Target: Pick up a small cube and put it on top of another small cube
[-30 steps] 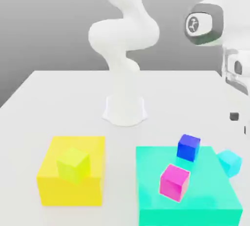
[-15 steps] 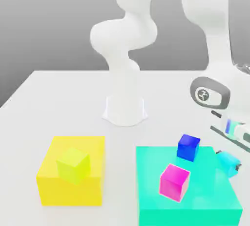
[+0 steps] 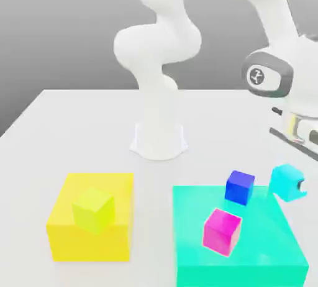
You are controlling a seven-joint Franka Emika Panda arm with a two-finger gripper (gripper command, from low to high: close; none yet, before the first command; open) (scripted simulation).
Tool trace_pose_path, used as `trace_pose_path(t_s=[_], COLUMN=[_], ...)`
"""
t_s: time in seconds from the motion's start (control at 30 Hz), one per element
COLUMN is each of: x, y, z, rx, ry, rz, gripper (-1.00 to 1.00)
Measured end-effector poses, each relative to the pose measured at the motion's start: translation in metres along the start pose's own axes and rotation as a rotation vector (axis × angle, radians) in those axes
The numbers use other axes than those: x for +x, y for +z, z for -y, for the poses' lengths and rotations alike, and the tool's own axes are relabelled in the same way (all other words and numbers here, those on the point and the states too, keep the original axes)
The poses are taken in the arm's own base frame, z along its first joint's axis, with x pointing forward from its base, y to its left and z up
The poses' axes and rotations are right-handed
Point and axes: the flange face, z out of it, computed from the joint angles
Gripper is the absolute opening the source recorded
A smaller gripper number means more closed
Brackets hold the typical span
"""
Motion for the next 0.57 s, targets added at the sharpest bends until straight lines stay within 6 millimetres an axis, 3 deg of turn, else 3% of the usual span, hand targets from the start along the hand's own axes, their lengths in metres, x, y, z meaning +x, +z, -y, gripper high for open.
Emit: trace_pose_path(t_s=[0.27,0.33,0.47,0.5,0.57], x=[-0.061,-0.068,-0.07,-0.07,-0.07], y=[-0.074,-0.063,-0.016,-0.009,-0.009], z=[-0.047,-0.047,-0.044,-0.043,-0.043], rx=[0.03,0.058,0.066,0.065,0.065], ry=[0.457,0.507,0.523,0.523,0.523], rz=[-0.003,0.004,0.007,0.007,0.007], gripper=[-1.0,-1.0,-1.0,1.0,1.0])
